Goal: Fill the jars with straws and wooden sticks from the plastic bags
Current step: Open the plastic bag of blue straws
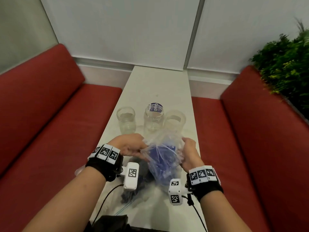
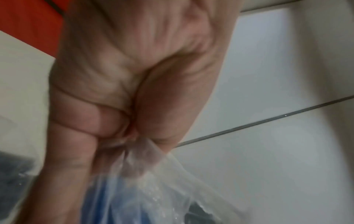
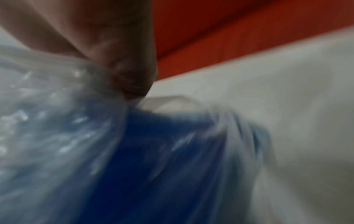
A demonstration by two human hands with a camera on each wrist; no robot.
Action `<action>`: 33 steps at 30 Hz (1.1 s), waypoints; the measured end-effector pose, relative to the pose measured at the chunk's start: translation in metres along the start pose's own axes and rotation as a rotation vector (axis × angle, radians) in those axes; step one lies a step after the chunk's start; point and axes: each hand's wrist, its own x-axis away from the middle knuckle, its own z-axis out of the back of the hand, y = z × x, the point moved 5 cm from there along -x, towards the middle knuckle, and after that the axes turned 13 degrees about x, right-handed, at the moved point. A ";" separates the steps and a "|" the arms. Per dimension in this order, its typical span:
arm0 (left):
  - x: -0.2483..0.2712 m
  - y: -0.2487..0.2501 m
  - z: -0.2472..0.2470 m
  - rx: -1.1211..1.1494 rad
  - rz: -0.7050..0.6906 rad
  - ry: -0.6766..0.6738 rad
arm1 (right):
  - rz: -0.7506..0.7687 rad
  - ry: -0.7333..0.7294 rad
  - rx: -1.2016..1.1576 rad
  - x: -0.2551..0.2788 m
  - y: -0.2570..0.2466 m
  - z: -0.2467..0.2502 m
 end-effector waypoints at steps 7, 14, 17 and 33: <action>-0.013 0.001 0.003 0.225 -0.150 0.198 | 0.401 -0.246 0.823 0.017 -0.032 0.001; -0.026 0.003 -0.023 0.318 -0.143 0.108 | 0.322 -0.293 0.387 0.019 -0.047 0.005; -0.029 0.011 -0.024 0.378 -0.214 0.111 | 0.242 -0.284 0.112 0.017 -0.046 0.015; -0.029 0.036 -0.055 -0.130 -0.122 -0.087 | 0.365 0.471 0.335 0.010 -0.046 0.085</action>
